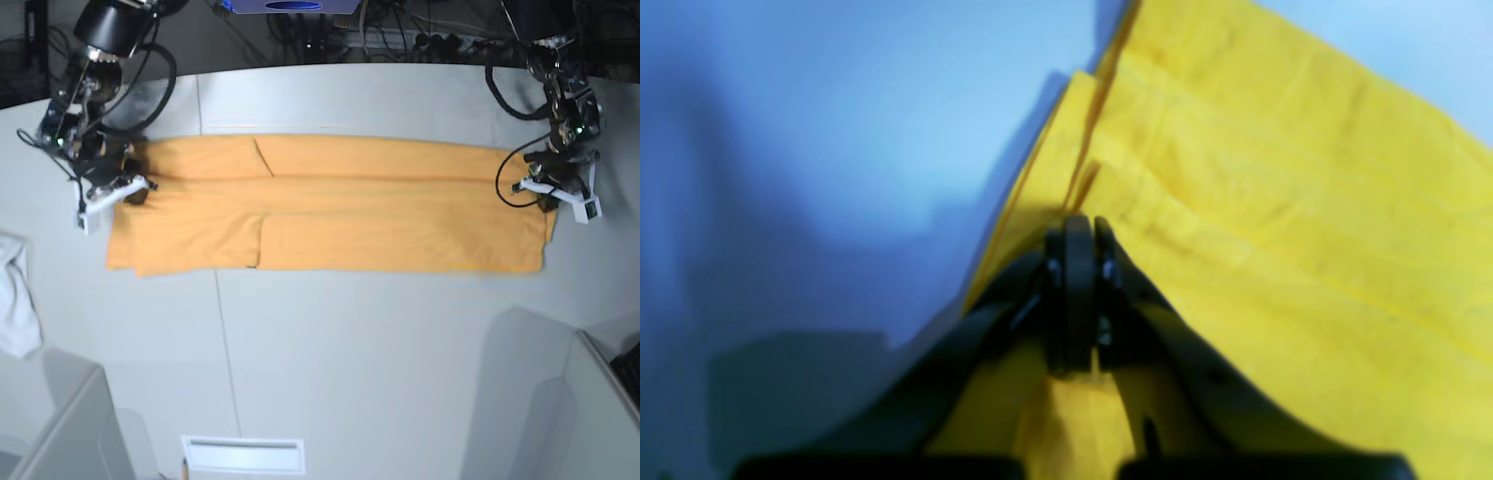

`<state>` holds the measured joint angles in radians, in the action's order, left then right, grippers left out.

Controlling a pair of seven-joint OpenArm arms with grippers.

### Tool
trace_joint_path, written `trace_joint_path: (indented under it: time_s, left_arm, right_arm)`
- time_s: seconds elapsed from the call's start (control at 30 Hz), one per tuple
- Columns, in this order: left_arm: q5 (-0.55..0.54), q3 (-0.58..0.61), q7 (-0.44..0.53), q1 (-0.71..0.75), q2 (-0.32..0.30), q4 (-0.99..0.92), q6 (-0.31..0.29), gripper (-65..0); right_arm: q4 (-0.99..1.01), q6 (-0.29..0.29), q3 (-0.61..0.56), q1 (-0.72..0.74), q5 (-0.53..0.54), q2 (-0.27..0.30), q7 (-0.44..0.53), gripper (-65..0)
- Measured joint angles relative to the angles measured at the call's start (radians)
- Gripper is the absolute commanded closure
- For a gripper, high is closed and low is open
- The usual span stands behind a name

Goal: Fold the T-shirt properly
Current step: 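Move both grippers to the two ends of the folded strip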

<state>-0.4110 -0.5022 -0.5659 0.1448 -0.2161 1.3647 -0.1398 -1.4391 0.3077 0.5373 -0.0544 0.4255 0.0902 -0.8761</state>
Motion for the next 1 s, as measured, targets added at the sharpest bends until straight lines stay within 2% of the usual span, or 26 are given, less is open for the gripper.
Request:
trace_joint_path:
  time_s: [0.1,0.2,0.23,0.33,0.37,0.47,0.53,0.6,0.67,0.8,0.83,0.87,0.97,1.0]
  left_arm:
    - [0.011,0.005,-0.029,-0.044,0.005,-0.010,0.002,0.0]
    - [0.016,-0.020,-0.162,-0.055,0.010,0.054,0.010,0.0]
    - [0.018,-0.046,-0.216,-0.042,0.021,0.096,0.010,0.0]
    - [0.033,-0.108,-0.284,0.013,0.030,0.223,0.017,0.0]
    - [0.047,-0.124,-0.312,0.013,0.027,0.267,0.034,0.0]
    - [0.031,-0.153,-0.382,-0.026,0.019,0.386,0.019,0.0]
    - [0.008,-0.179,-0.424,-0.026,0.019,0.475,0.019,0.0]
    - [-0.059,-0.227,-0.432,-0.023,0.022,0.492,0.011,0.0]
    - [-0.146,-0.279,-0.442,0.009,0.015,0.483,0.010,0.0]
    - [-0.245,-0.334,-0.446,0.069,-0.034,0.458,-0.083,0.0]
    - [-0.255,-0.331,-0.445,0.066,-0.040,0.454,-0.106,-3.6]
    - [-0.252,-0.325,-0.446,0.059,-0.042,0.453,-0.128,-12.0]
    - [-0.246,-0.327,-0.439,0.053,-0.041,0.428,-0.130,-42.8]
    - [-0.249,-0.326,-0.427,0.047,-0.042,0.393,-0.127,-49.9]
  right_arm:
    - [0.042,-0.001,-0.001,0.065,-0.046,-0.002,0.001,0.0]
    - [0.016,-0.005,-0.001,0.070,-0.066,-0.004,-0.018,0.0]
    - [-0.019,-0.018,-0.005,0.060,-0.086,-0.005,-0.037,0.0]
    - [-0.149,-0.019,-0.003,0.030,-0.094,-0.019,-0.032,0.0]
    - [-0.199,-0.020,-0.003,0.025,-0.095,-0.028,-0.032,0.0]
    - [-0.309,-0.014,-0.023,0.018,-0.089,-0.036,-0.034,0.0]
    - [-0.369,-0.011,-0.053,0.005,-0.085,-0.036,-0.047,0.0]
    - [-0.430,-0.012,-0.064,-0.016,-0.086,-0.042,-0.074,0.0]
    - [-0.500,-0.018,-0.053,-0.060,-0.093,-0.073,-0.079,0.0]
    - [-0.512,-0.008,-0.079,-0.126,-0.083,-0.090,-0.088,0.0]
    - [-0.509,-0.009,-0.079,-0.130,-0.091,-0.090,-0.090,0.0]
    - [-0.505,-0.012,-0.084,-0.130,-0.093,-0.090,-0.089,0.0]
    - [-0.504,-0.008,-0.104,-0.156,-0.075,-0.091,-0.081,0.0]
    - [-0.504,-0.011,-0.110,-0.162,-0.076,-0.092,-0.085,0.0]
